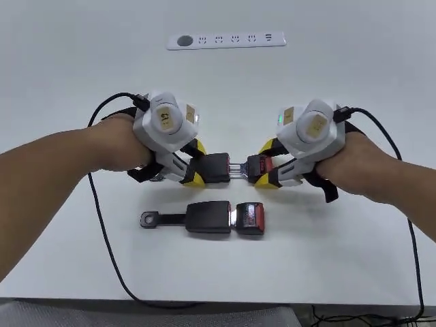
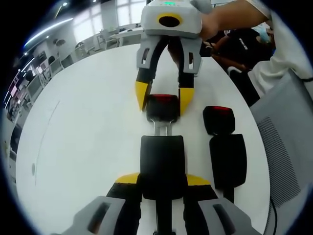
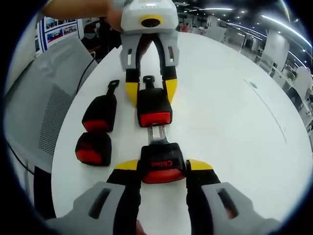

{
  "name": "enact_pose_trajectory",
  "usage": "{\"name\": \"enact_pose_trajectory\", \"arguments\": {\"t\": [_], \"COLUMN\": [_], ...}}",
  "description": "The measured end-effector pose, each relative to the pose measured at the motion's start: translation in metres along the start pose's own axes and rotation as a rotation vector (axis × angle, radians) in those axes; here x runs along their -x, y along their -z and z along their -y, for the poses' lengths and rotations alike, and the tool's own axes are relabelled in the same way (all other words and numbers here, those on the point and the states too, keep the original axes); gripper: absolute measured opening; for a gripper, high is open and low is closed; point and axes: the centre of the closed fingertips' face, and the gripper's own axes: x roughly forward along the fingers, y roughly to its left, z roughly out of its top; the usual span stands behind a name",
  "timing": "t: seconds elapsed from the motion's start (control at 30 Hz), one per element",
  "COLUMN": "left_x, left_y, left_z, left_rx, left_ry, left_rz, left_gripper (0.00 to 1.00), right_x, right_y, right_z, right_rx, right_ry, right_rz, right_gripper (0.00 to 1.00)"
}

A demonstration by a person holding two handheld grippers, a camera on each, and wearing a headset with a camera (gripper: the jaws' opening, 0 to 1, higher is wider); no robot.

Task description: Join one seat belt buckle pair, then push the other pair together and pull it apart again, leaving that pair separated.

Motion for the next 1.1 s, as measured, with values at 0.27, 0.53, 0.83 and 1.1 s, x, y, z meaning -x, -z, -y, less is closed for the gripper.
{"name": "enact_pose_trajectory", "arguments": {"t": [0.27,0.53,0.83,1.1], "left_x": [0.0,0.0,0.001,0.0], "left_y": [-0.002,-0.001,-0.003,-0.004], "left_z": [0.001,-0.001,0.001,0.002], "left_rx": [-0.01,-0.001,0.009,0.018], "left_ry": [0.004,0.003,-0.002,-0.008], "left_rz": [-0.001,-0.01,-0.027,-0.02], "left_gripper": [0.33,0.34,0.34,0.36], "right_x": [0.034,0.063,0.07,0.07], "right_y": [0.041,0.078,0.089,0.09], "right_z": [0.013,0.017,0.016,0.025], "right_rx": [-0.038,-0.07,-0.065,-0.063], "right_ry": [0.036,0.043,0.023,0.058], "right_rz": [-0.039,-0.06,-0.088,-0.101], "right_gripper": [0.35,0.35,0.36,0.49]}}
